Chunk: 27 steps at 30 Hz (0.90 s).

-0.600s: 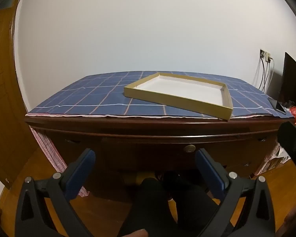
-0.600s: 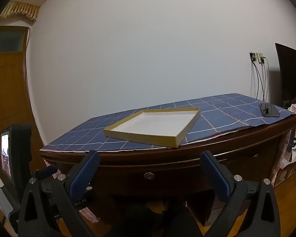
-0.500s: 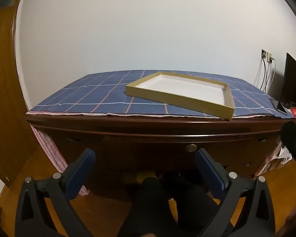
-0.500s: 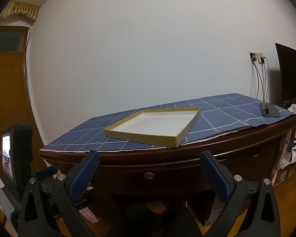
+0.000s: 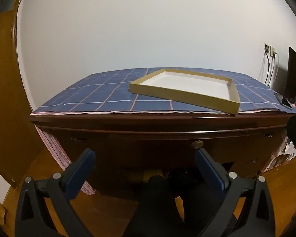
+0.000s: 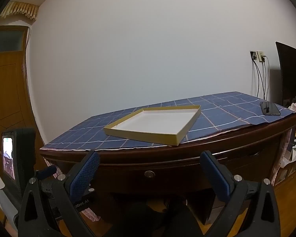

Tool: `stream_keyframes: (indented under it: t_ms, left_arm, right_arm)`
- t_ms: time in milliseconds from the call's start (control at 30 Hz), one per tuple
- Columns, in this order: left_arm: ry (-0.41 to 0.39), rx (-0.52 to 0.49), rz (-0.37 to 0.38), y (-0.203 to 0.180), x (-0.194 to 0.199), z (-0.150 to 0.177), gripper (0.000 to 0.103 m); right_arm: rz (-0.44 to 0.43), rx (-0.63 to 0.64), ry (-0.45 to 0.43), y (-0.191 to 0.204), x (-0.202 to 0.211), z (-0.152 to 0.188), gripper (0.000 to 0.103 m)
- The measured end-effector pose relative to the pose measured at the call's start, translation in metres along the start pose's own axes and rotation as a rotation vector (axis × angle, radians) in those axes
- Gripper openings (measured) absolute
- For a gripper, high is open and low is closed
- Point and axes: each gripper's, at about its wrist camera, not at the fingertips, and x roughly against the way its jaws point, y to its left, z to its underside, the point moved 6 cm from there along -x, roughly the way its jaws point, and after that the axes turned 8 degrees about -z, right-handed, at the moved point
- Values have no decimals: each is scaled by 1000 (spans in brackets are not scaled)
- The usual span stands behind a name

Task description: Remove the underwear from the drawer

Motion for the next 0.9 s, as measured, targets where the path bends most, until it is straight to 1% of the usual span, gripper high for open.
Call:
stream_keyframes:
  t_ms: [167,333,900]
  left_arm:
    - [0,-2,3,-2,-1,1,103]
    - [2,-3,0,-1,-1,2,103]
    - [14,-14,-7,3,-5,4,103]
  right_arm:
    - [5,2,3,1,-4,5,103]
    - [21,-12,-13,-6,1,3,103]
    - [17,-13,1,-6,2,-2,103]
